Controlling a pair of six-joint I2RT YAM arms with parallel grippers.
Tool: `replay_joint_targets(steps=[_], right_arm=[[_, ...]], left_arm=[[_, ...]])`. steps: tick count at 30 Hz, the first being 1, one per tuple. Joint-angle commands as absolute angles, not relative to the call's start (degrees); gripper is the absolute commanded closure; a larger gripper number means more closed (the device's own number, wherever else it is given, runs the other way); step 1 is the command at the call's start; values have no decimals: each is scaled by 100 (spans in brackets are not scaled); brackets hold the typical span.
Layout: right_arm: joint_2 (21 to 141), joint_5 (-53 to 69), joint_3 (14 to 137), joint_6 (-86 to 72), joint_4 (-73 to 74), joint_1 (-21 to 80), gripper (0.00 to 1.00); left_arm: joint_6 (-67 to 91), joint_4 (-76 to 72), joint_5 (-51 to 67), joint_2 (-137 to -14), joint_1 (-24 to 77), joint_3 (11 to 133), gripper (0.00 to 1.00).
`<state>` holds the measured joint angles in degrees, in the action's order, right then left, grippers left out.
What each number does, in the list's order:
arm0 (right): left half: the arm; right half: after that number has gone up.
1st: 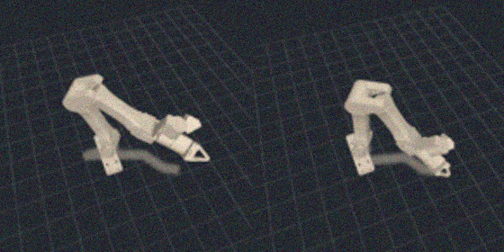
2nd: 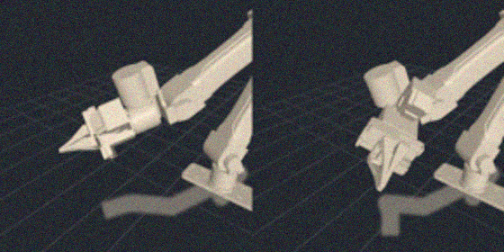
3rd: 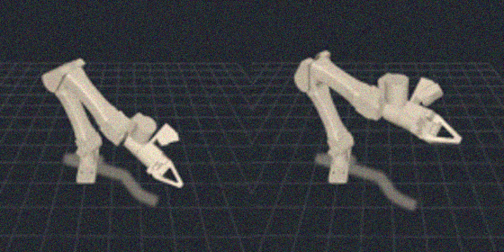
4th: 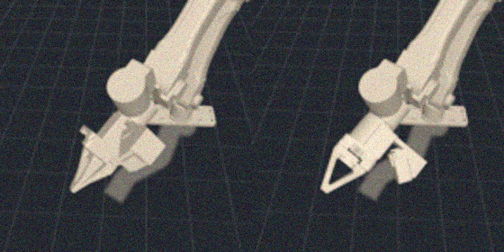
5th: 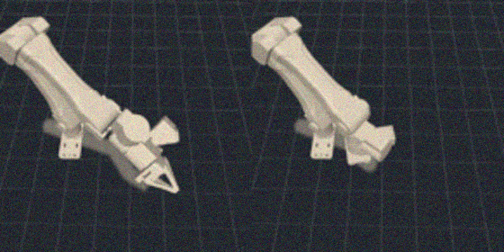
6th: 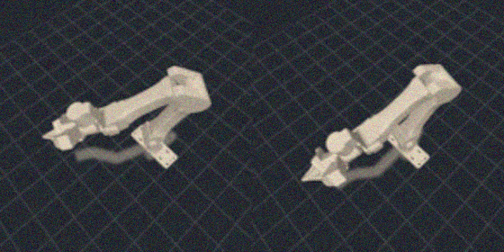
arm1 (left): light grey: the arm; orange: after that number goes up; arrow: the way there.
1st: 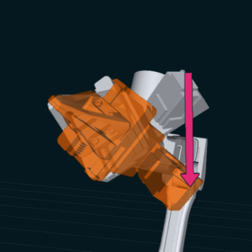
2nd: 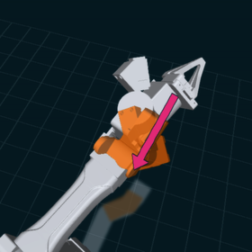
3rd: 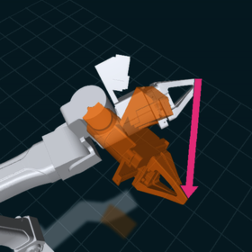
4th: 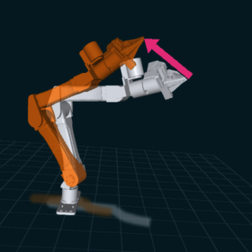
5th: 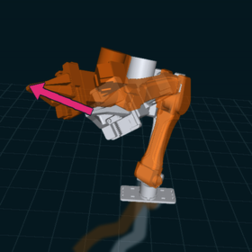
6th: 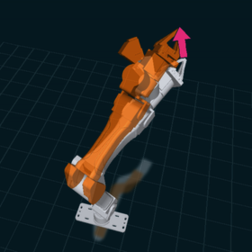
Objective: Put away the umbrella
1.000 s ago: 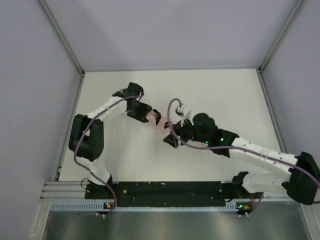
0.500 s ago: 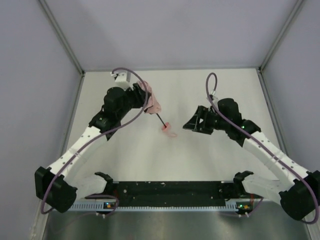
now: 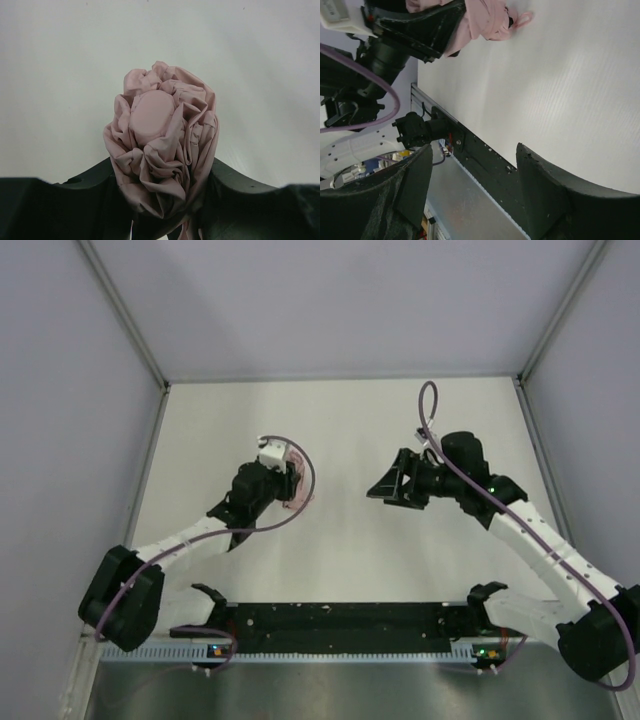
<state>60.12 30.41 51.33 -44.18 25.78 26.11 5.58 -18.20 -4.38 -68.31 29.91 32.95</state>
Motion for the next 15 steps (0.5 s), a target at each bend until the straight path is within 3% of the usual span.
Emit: replay_joint_targets(steps=[1, 5, 10, 15], right_arm=[[5915, 3331, 5106, -4369, 2584, 2549, 33], [5968, 3603, 5212, -4026, 2636, 2549, 31], [6152, 3823, 5335, -3981, 2672, 2549, 31], [6214, 3858, 5396, -3911, 2681, 2549, 31]], left_arm=[[1212, -3023, -545, -7224, 3015, 2883, 100], [1992, -2542, -178, -7295, 2823, 3110, 100], [3505, -785, 2149, -7776, 1628, 4295, 100], [3498, 878, 3690, -9243, 871, 5956, 100]])
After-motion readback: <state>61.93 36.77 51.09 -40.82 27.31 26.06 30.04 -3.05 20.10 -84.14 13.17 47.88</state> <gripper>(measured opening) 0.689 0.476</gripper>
